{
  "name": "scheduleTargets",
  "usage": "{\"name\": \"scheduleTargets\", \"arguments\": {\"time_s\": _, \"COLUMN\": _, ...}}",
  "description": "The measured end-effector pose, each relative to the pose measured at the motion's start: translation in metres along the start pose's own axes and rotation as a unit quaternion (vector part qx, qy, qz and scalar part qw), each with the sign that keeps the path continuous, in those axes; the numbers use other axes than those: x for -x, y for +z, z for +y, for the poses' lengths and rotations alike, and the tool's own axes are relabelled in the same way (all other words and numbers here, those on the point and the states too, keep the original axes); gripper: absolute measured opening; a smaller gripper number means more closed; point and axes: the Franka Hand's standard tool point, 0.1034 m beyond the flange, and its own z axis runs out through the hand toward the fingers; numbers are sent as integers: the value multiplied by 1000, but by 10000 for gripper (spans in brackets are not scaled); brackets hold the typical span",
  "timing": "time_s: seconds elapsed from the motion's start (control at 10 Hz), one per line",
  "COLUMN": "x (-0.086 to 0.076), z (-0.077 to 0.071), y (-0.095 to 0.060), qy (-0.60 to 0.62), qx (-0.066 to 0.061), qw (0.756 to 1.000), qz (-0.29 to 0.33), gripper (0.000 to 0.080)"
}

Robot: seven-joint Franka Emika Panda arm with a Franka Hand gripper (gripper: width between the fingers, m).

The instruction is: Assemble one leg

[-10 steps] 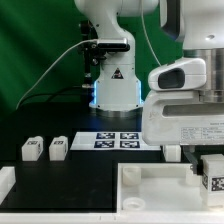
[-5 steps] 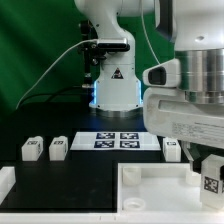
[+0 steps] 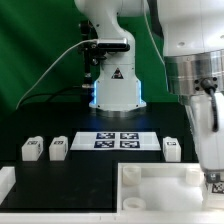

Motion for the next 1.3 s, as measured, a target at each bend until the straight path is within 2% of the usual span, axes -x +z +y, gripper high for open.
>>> {"name": "scheduleTargets", "arguments": {"time_s": 0.2, "x": 1, "z": 1, "y": 1, "qy": -26, "qx": 1, "qw": 1000, "qz": -1, "gripper": 302}}
{"name": "scheduleTargets", "arguments": {"time_s": 0.3, "x": 3, "z": 2, "y": 2, "qy": -107, "qx": 2, "qw": 994, "qz": 9, "gripper": 532}}
{"name": "scheduleTargets", "arguments": {"time_s": 0.4, "x": 6, "z": 3, "y": 3, "qy": -215, "qx": 4, "qw": 976, "qz": 10, "gripper": 532}}
{"name": "scheduleTargets", "arguments": {"time_s": 0.5, "x": 6, "z": 3, "y": 4, "qy": -287, "qx": 5, "qw": 958, "qz": 10, "gripper": 625}}
{"name": "scheduleTargets", "arguments": {"time_s": 0.8, "x": 4, "z": 3, "y": 4, "qy": -401, "qx": 7, "qw": 916, "qz": 11, "gripper": 644}}
{"name": "scheduleTargets", "arguments": {"time_s": 1.0, "x": 4, "z": 3, "y": 4, "qy": -516, "qx": 10, "qw": 856, "qz": 12, "gripper": 649}}
{"name": "scheduleTargets", "arguments": {"time_s": 1.1, "x": 9, "z": 2, "y": 2, "qy": -629, "qx": 22, "qw": 777, "qz": 18, "gripper": 649}}
{"name": "scheduleTargets", "arguments": {"time_s": 1.2, "x": 11, "z": 1, "y": 0, "qy": -657, "qx": 25, "qw": 753, "qz": 17, "gripper": 649}}
{"name": "scheduleTargets", "arguments": {"time_s": 1.3, "x": 9, "z": 2, "y": 1, "qy": -641, "qx": 24, "qw": 767, "qz": 18, "gripper": 640}}
